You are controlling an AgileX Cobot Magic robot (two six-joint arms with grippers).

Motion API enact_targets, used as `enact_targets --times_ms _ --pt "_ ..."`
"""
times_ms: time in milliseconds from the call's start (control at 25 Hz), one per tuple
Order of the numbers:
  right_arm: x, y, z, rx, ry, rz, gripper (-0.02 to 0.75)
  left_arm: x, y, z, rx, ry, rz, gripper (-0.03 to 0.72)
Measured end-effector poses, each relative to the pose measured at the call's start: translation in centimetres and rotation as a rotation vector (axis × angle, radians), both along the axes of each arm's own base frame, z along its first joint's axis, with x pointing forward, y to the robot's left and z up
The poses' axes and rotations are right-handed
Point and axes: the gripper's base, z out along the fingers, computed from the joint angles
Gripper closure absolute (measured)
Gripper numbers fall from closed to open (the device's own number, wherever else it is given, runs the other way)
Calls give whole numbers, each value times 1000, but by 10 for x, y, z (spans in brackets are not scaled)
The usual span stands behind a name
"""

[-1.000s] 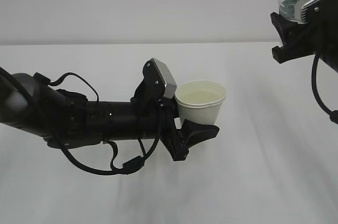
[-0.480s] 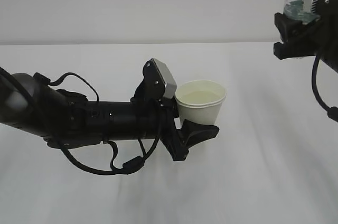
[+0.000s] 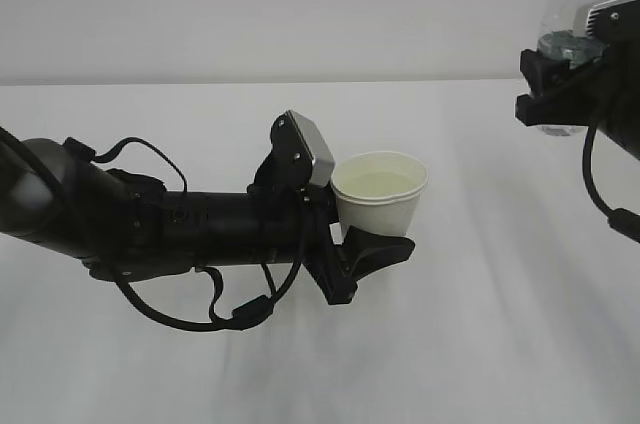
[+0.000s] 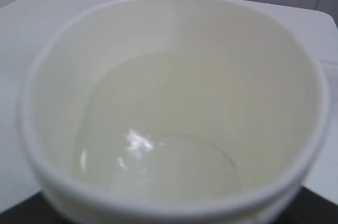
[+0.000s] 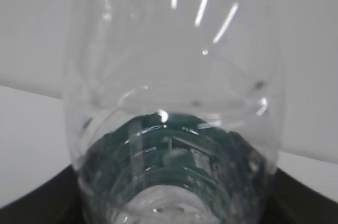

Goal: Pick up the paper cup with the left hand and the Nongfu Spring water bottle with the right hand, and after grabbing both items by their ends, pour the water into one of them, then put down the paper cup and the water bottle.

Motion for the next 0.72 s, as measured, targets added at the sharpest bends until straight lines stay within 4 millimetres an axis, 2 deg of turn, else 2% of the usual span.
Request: enact_targets --times_ms 480,720 --pt "11 1 -36 16 23 -5 276 0 0 0 0 1 2 238" --pt "15 1 -54 86 17 -25 276 3 1 1 -13 8 34 238"
